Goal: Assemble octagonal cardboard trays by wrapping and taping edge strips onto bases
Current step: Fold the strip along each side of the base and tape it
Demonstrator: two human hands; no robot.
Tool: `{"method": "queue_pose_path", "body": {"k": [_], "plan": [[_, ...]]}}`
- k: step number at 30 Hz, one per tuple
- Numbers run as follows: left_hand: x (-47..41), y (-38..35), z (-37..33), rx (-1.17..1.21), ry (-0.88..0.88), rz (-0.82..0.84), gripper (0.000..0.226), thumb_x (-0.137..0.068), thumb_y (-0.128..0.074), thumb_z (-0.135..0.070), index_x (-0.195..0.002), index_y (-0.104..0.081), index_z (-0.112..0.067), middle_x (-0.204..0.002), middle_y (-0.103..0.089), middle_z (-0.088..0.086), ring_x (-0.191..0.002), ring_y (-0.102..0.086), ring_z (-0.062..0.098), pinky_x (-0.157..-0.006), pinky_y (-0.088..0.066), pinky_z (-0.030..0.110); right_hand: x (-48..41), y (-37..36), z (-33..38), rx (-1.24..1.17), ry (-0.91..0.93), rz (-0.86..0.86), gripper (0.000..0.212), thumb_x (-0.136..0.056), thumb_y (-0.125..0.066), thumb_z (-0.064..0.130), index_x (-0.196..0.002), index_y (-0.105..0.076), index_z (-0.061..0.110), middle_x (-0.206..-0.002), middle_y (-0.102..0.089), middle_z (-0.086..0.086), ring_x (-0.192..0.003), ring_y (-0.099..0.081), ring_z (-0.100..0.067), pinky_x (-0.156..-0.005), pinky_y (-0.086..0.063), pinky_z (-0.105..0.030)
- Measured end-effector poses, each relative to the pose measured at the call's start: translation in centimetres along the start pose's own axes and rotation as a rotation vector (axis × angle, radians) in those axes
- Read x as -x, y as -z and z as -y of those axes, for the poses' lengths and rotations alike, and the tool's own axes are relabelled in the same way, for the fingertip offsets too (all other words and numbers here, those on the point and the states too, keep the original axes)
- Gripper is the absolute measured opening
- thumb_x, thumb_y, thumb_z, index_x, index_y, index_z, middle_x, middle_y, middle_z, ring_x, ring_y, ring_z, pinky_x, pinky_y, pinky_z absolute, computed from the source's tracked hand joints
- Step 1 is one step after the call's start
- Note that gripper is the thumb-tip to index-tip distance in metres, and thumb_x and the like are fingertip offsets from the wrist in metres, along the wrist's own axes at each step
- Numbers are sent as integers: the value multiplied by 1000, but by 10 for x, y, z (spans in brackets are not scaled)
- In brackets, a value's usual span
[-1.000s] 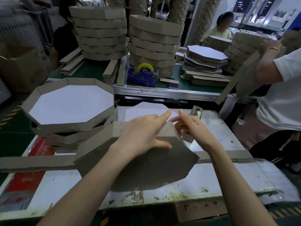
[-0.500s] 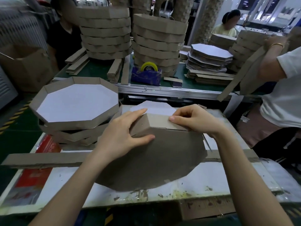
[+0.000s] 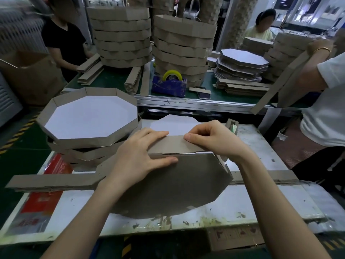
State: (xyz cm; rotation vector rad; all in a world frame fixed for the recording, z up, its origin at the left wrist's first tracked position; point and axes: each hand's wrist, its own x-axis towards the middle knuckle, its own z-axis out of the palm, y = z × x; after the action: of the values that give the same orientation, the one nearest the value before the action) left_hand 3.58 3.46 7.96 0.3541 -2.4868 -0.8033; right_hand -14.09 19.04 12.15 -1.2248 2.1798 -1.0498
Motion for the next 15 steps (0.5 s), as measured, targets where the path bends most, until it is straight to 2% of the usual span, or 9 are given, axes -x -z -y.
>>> {"method": "queue_pose_path", "body": {"k": [4,8,10,13,15], "plan": [[8,4,9,-41,0,-13,79,-67,-59,-78,-131,-60,-31,-110,-51,-17,-105,-51,9,-84,-44,29,-5,-10,6,15,9,24,18,-92,-69,34,-92,-79,19,-81,-76,7,-72,-67,-6,-68,-54,-20],[12,7,12,-35,13,-33,81,-66,-51,-78,-129,-62,-28,-110,-54,-14,-104,-52,10,-86,-46,32,-8,-20,8,-11,-20,0,18,-90,-71,36,-90,-79,20,-80,-76,4,-70,-65,-5,-70,-53,-25],[13,6,11,-28,13,-42,79,-66,-54,-77,-128,-62,-28,-109,-55,-14,-104,-52,10,-84,-45,30,-8,-17,9,1,-20,15,18,-90,-71,36,-91,-80,20,-81,-76,6,-73,-68,-7,-73,-55,-27],[13,4,9,-24,20,-41,73,-69,-63,-74,-128,-61,-31,-108,-51,-18,-103,-50,6,-80,-42,26,-6,-11,10,16,-24,54,18,-90,-71,36,-92,-80,21,-82,-77,9,-78,-71,-11,-76,-57,-28],[13,2,8,-43,11,-36,70,-70,-61,-72,-129,-60,-34,-106,-50,-20,-100,-48,3,-78,-41,26,-4,-9,10,29,-24,65,18,-89,-72,37,-93,-81,22,-82,-77,11,-80,-71,-10,-77,-58,-26]]}}
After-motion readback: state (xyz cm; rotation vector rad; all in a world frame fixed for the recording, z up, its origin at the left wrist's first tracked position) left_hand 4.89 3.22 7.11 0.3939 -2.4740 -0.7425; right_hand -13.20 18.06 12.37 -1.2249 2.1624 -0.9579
